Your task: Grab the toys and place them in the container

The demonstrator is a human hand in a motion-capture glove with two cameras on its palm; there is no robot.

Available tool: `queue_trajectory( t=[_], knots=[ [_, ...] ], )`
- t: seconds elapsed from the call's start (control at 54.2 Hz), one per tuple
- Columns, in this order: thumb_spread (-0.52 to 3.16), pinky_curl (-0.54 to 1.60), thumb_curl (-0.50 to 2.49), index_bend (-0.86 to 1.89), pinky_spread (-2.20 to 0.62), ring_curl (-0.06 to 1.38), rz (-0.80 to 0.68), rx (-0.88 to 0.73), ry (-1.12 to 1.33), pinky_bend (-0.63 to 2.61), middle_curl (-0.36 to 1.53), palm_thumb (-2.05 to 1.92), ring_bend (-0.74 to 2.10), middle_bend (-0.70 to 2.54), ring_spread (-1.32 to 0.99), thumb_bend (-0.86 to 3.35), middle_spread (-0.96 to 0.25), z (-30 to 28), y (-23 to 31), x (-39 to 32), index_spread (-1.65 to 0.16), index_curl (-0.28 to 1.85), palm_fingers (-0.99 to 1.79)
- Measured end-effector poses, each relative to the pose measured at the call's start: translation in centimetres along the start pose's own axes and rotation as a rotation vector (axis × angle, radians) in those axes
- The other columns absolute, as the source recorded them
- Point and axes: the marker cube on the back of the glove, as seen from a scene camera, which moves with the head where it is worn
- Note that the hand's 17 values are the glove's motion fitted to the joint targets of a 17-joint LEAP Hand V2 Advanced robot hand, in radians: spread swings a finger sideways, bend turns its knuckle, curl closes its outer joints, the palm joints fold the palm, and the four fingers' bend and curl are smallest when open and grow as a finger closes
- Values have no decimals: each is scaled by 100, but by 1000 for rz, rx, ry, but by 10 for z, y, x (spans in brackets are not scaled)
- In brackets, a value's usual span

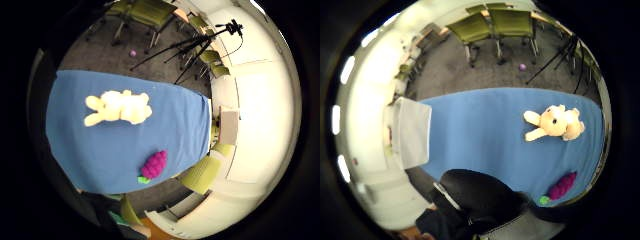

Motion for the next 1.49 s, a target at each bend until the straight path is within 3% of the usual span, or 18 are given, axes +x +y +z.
queue_trajectory(
  t=[0.314, 0.682, 0.941, 1.014, 1.033, 1.07, 1.18, 1.217, 1.291, 1.494],
  knots=[
    [71, 33, 16, 12, -1, 22, 101, -173, -45, 68, 40, -22, 14, 18, -16, -15, -8, 118, -13, 42, -21, 28, -17],
    [66, 36, 16, 12, 2, 18, 120, -216, -45, 74, 36, -19, 13, 15, -13, -14, -9, 159, -8, 61, -23, 26, -17],
    [78, 39, 20, 62, 2, 14, 161, -232, -91, 90, 28, -4, 16, 12, -12, -5, -9, 160, -2, 66, -30, 43, 7],
    [93, 37, 23, 76, -2, 15, 168, -227, -90, 86, 28, 12, 23, 17, -18, 5, -9, 155, 1, 64, -32, 47, 29],
    [92, 38, 23, 73, -2, 14, 169, -225, -86, 88, 27, 7, 20, 14, -17, 1, -9, 154, 1, 64, -32, 46, 21],
    [101, 36, 26, 81, -5, 18, 170, -219, -75, 81, 29, 20, 31, 20, -22, 9, -11, 151, 3, 62, -32, 51, 39],
    [112, 33, 31, 74, -13, 22, 176, -173, -43, 76, 30, 36, 51, 24, -33, 17, -16, 139, 11, 56, -31, 51, 56],
    [113, 36, 35, 55, -20, 29, 173, -168, -53, 86, 34, 46, 70, 34, -37, 23, -20, 136, 14, 53, -31, 47, 80],
    [107, 34, 40, 32, -29, 34, 170, -174, -76, 85, 38, 55, 90, 47, -42, 25, -28, 133, 19, 46, -32, 43, 101],
    [89, 35, 53, 13, -40, 45, 130, -207, -144, 78, 50, 65, 109, 73, -44, 25, -38, 99, 29, 10, -34, 42, 113]
  ],
)
